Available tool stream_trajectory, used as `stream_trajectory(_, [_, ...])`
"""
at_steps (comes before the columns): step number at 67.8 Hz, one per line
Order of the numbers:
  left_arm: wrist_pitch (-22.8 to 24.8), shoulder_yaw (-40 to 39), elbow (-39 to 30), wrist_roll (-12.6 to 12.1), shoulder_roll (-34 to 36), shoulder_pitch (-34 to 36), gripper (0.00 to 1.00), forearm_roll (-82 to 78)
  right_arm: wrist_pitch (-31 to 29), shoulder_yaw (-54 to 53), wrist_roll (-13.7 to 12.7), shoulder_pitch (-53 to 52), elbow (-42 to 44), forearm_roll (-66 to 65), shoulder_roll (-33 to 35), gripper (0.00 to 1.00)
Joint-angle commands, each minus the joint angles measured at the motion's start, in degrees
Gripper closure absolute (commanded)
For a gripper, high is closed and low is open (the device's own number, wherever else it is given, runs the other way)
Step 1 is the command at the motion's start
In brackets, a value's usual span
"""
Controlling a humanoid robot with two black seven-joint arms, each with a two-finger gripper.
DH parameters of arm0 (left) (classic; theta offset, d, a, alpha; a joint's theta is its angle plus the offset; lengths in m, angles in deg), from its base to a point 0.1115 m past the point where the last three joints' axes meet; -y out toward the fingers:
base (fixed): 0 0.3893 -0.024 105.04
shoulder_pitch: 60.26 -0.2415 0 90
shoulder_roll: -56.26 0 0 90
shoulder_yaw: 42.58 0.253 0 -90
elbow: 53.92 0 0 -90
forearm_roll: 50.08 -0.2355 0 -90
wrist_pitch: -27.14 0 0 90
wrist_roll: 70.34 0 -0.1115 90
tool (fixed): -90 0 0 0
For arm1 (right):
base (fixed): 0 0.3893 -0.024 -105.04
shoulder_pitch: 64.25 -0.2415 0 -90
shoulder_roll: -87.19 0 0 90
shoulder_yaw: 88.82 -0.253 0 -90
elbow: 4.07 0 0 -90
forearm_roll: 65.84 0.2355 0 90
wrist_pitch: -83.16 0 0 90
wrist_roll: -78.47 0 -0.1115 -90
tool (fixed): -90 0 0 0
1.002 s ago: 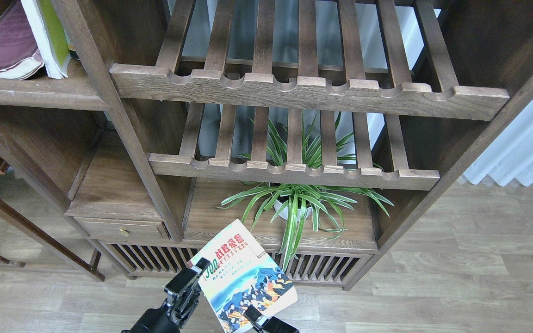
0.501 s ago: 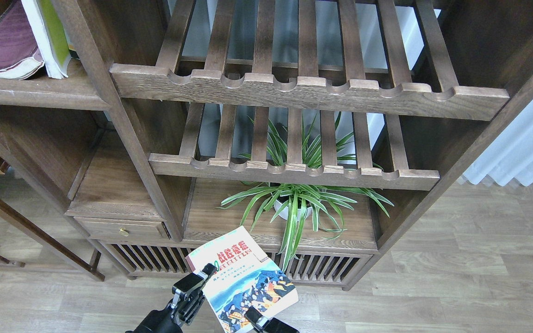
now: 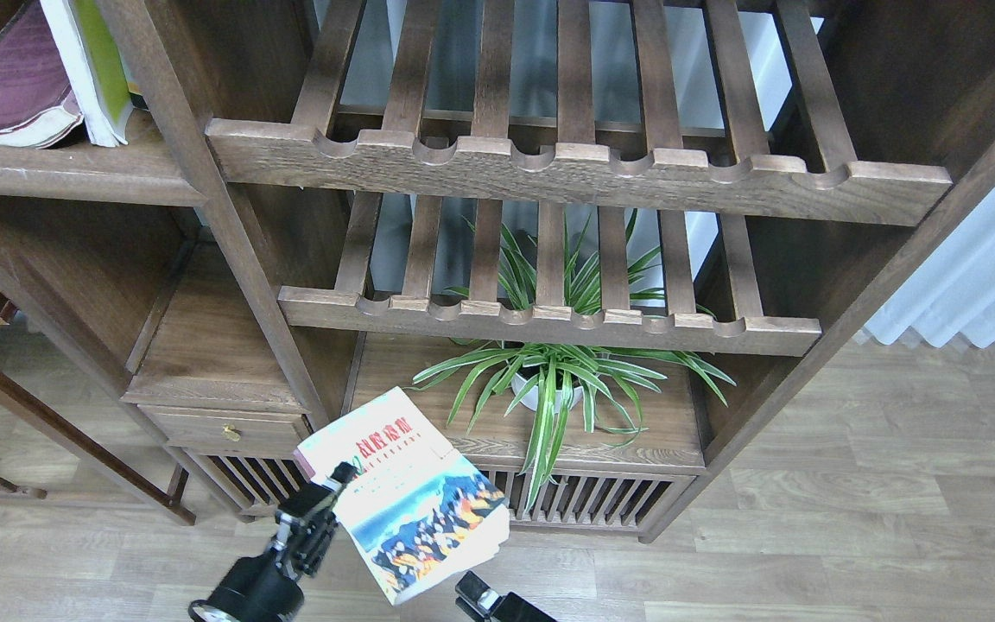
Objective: Organize books on shelf
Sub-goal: 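Carry the blue book with the left gripper to the side shelf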
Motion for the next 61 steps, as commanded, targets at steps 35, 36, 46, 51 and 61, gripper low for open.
stream_trajectory(35, [0.0, -35.0, -8.8, -4.2, 11.4, -3.7, 0.92, -1.9, 0.0, 1.3, 0.2, -4.0, 9.2, 0.3, -1.9, 0.02])
stream_trajectory(36, [0.0, -35.9, -9.0, -4.2, 11.9, -3.7, 0.92, -1.9, 0.0, 1.3, 0.2, -4.0, 9.3, 0.3, -1.8, 0.02])
stream_trajectory(46, [0.0, -40.7, -9.3, -4.5, 15.9, -1.9, 0.92, -2.2, 0.0, 1.5, 0.2, -3.9, 9.8, 0.3, -1.7, 0.02])
stream_trajectory(51, [0.0, -43.9, -9.2, -4.8, 16.4, 0.9, 0.92, -2.2, 0.0, 1.6, 0.2, -3.9, 9.8, 0.3, -1.8, 0.02])
stream_trajectory(61, [0.0, -46.8, -8.9, -5.2, 21.2, 2.8, 0.92, -2.3, 0.0, 1.6, 0.2, -3.7, 10.1, 0.3, -1.8, 0.02])
